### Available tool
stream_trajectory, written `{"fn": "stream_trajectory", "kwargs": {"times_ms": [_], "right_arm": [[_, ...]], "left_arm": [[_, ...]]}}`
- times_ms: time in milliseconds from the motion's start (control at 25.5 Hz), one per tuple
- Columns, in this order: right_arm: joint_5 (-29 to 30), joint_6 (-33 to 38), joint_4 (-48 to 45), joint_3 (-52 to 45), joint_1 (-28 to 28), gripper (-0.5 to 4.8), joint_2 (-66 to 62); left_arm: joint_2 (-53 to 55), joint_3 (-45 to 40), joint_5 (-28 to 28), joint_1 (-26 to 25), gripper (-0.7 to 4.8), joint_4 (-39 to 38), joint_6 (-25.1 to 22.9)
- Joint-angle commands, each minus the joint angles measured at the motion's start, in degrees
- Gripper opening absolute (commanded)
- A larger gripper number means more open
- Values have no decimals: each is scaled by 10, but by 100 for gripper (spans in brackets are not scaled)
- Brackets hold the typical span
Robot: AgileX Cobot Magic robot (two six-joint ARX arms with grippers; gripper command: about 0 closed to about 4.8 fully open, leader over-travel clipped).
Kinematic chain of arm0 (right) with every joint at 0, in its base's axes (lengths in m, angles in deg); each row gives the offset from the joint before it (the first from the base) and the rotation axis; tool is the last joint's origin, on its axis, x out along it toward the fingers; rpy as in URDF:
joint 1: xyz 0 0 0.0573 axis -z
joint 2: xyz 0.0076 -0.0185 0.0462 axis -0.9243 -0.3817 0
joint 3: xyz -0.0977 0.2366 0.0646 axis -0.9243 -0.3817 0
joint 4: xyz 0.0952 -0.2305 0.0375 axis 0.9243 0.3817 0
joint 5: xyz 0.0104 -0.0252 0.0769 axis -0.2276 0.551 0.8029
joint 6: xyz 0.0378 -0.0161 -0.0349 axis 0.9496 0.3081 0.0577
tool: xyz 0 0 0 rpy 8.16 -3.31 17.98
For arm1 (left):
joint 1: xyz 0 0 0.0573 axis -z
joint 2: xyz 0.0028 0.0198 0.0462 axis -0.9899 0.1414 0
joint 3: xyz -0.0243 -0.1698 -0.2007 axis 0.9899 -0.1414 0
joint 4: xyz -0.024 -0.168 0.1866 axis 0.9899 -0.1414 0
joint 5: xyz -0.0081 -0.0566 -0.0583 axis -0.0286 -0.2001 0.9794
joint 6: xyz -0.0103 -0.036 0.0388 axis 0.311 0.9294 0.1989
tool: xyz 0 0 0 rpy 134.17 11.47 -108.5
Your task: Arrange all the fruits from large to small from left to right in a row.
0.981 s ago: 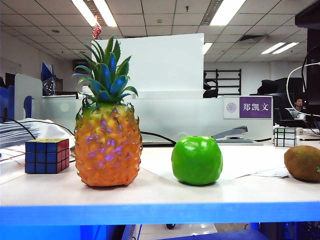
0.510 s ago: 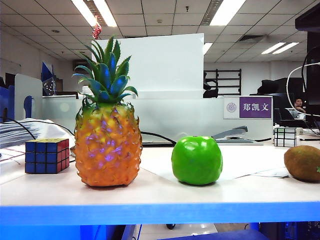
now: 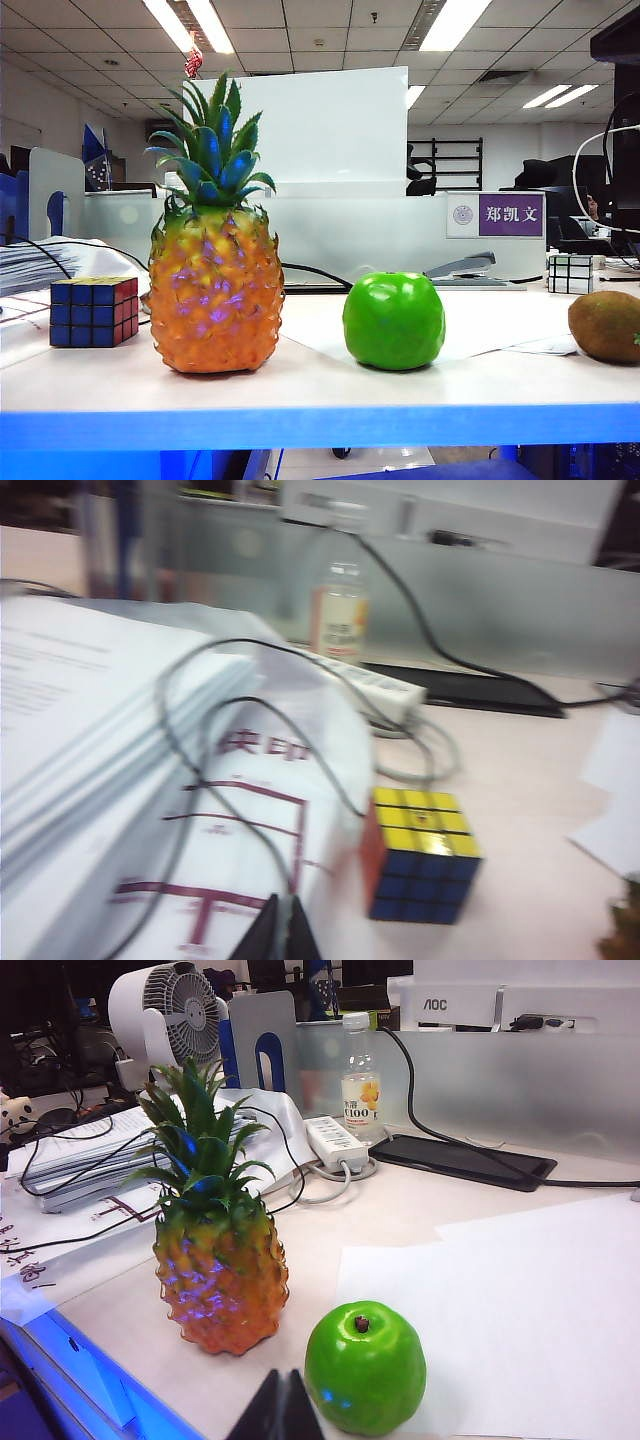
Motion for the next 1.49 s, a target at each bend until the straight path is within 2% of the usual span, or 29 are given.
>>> {"fn": "stream_trajectory", "kwargs": {"times_ms": [39, 353, 1491], "right_arm": [[1, 1, -6, 2, -1, -1, 0], [1, 1, -6, 2, -1, -1, 0], [1, 1, -6, 2, -1, -1, 0]], "left_arm": [[-1, 1, -36, -1, -5, 5, -14], [-1, 1, -37, -1, -5, -16, -23], [-1, 1, -36, -2, -5, -13, -23]]}}
